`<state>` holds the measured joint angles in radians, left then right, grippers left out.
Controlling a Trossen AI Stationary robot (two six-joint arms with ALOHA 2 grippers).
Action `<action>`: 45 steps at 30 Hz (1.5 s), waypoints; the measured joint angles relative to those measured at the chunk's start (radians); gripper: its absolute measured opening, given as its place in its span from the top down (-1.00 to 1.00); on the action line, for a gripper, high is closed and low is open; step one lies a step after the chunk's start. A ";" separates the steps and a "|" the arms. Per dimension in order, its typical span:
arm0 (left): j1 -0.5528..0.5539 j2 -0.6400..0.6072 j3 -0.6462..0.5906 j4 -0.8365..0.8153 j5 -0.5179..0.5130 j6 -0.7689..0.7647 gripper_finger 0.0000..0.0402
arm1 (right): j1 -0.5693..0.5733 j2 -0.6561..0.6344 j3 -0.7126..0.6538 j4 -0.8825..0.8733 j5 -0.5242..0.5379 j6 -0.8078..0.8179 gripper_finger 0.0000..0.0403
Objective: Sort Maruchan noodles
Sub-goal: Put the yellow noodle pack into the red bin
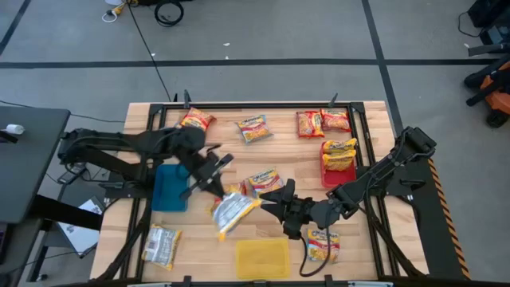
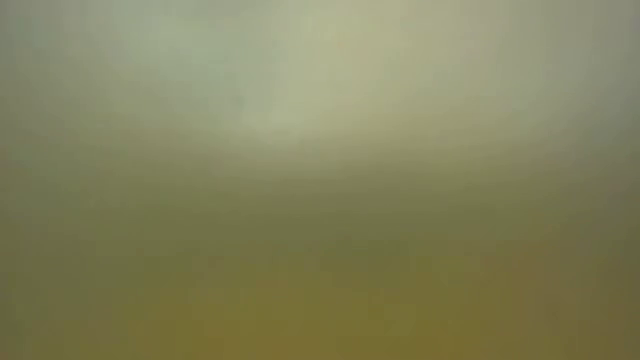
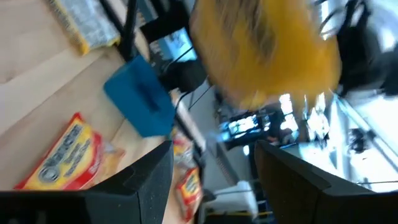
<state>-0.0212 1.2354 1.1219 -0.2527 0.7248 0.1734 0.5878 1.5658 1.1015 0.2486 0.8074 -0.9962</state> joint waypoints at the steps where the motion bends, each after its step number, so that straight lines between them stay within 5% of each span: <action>1: 0.026 0.019 0.000 0.034 0.040 0.001 1.00 | 0.005 0.000 0.000 0.015 0.000 -0.008 -0.15; 10: 0.141 0.173 -0.001 0.125 0.155 -0.005 1.00 | 0.057 0.000 0.000 0.046 0.119 -0.054 -0.15; 20: 0.166 0.306 -0.001 0.271 0.164 -0.040 1.00 | 0.063 0.000 0.000 0.059 0.082 -0.069 -0.14; 29: 0.187 0.322 -0.001 0.291 0.175 -0.057 1.00 | 0.028 0.000 0.000 -0.143 0.051 0.073 -0.15; 45: 0.213 0.322 -0.001 0.291 0.213 -0.085 1.00 | -0.046 0.000 0.000 -0.191 0.032 0.084 -0.11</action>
<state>0.1913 1.5570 1.1210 0.0387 0.9382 0.0887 0.5422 1.5658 1.1015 0.0574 0.8390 -0.9117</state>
